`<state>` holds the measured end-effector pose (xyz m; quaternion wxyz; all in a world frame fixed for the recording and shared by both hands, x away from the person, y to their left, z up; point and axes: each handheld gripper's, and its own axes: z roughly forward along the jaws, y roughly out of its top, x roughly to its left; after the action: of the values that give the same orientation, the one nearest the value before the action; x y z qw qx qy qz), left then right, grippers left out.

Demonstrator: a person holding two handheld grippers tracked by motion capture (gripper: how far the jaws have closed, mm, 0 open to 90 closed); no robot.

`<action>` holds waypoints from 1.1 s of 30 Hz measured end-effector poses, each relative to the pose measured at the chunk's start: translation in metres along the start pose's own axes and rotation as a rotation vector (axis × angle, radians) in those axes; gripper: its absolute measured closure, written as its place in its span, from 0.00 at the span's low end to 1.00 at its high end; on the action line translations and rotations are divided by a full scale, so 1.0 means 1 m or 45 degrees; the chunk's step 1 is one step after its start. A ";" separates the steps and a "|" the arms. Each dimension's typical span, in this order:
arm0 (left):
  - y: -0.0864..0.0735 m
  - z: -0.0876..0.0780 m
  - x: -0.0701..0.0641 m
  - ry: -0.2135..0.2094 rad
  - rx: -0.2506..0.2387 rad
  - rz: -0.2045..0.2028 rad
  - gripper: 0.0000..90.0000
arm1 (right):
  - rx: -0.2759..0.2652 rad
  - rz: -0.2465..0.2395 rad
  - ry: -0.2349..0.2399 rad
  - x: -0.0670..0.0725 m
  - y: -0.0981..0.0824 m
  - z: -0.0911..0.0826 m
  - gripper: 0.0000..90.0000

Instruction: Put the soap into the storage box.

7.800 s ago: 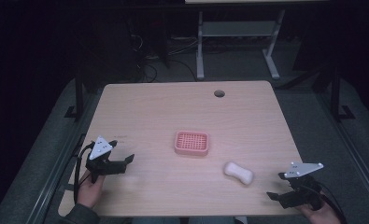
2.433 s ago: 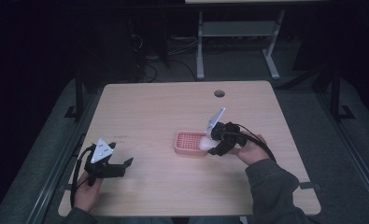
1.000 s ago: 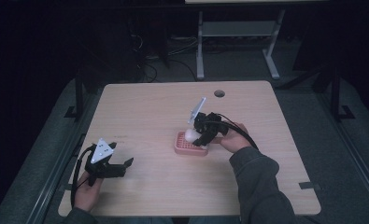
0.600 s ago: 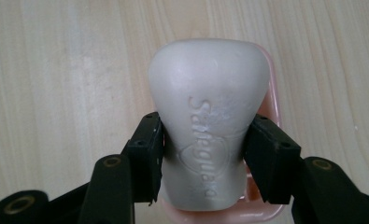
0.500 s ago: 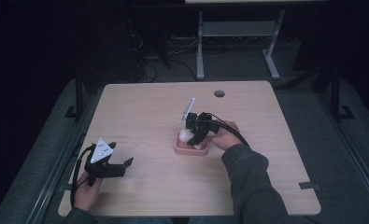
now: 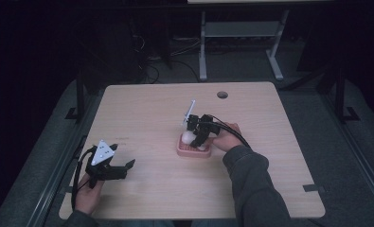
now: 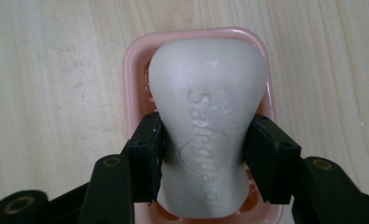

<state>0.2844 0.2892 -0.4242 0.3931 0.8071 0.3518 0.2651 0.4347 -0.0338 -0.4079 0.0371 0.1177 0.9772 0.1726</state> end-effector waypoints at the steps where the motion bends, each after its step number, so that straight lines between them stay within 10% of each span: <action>1: 0.000 0.000 0.000 0.001 0.002 0.001 0.16 | 0.006 -0.002 -0.005 0.000 0.000 0.000 0.54; 33: -0.002 -0.002 0.003 0.008 -0.001 -0.021 0.16 | -0.057 0.081 0.026 -0.003 -0.006 0.010 0.46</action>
<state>0.2839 0.2935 -0.4240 0.3945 0.8031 0.3595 0.2648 0.4378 -0.0366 -0.4187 0.0244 0.1460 0.9692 0.1966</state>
